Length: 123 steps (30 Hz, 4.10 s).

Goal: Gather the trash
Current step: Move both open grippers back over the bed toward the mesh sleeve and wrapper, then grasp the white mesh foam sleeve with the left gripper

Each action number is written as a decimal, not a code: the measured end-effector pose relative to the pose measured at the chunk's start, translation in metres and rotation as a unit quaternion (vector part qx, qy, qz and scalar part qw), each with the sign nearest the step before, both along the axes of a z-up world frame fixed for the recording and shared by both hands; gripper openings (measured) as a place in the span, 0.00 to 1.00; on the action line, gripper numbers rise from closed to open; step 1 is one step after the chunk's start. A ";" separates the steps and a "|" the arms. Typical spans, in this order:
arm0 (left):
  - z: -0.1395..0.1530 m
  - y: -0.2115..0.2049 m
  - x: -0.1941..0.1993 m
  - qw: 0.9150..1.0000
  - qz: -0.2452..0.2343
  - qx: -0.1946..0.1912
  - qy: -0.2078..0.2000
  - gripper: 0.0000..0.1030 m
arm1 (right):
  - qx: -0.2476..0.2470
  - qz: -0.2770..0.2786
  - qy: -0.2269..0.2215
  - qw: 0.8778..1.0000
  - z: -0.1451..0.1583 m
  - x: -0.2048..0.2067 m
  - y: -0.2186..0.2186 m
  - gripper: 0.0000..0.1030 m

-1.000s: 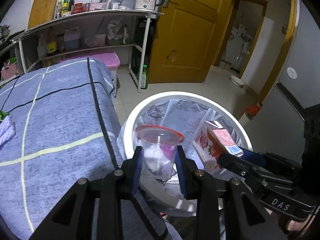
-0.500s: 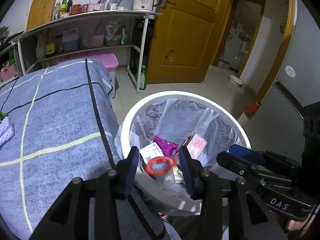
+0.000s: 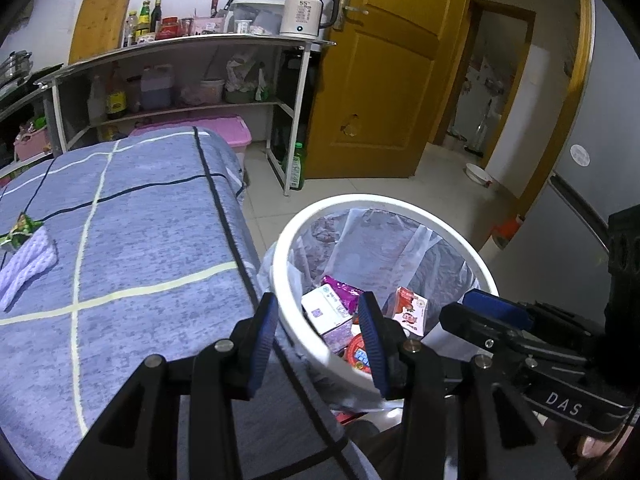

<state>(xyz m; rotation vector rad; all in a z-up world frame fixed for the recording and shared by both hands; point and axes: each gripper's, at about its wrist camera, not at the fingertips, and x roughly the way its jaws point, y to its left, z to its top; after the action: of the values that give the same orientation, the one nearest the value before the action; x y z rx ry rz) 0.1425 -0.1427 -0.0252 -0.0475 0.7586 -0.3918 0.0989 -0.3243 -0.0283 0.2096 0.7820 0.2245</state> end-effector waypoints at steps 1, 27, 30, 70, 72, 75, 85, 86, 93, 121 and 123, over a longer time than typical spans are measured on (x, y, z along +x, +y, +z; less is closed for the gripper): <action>0.001 0.003 -0.001 1.000 0.002 0.000 -0.001 0.42 | 0.000 0.002 -0.001 1.000 0.001 -0.001 0.002 0.38; -0.004 0.096 -0.028 0.996 0.093 0.010 -0.005 0.42 | 0.002 0.091 -0.010 0.996 0.007 -0.003 0.086 0.38; -0.007 0.111 -0.029 0.994 0.108 0.012 -0.003 0.42 | 0.003 0.106 -0.007 0.994 0.005 0.000 0.099 0.38; -0.020 0.247 0.057 0.981 0.177 0.074 0.004 0.54 | 0.000 0.168 0.006 0.986 -0.004 0.051 0.171 0.48; -0.023 0.248 0.066 0.983 0.169 0.076 0.009 0.55 | 0.000 0.168 0.008 0.986 -0.006 0.055 0.172 0.48; -0.029 0.247 0.076 0.984 0.159 0.077 0.019 0.55 | -0.002 0.168 0.012 0.986 -0.008 0.059 0.174 0.48; -0.036 0.235 0.078 0.980 0.156 0.117 0.031 0.46 | -0.001 0.163 0.018 0.986 -0.010 0.064 0.173 0.48; -0.036 0.232 0.076 0.980 0.157 0.122 0.029 0.42 | -0.001 0.164 0.017 0.986 -0.009 0.063 0.174 0.48; -0.031 0.228 0.059 0.980 0.158 0.121 0.023 0.21 | -0.001 0.163 0.007 0.987 -0.001 0.055 0.172 0.48; -0.015 0.243 -0.028 0.985 0.172 0.011 0.001 0.13 | -0.002 0.190 0.006 0.982 0.005 0.042 0.202 0.48; -0.014 0.250 -0.032 0.984 0.181 0.005 -0.002 0.13 | -0.004 0.193 0.008 0.981 0.004 0.043 0.207 0.48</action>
<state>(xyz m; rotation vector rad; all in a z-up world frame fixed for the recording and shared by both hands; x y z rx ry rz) 0.1105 0.1076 -0.0389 -0.1725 0.7312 -0.0420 0.1421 -0.1175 -0.0246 0.0488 0.8358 0.5866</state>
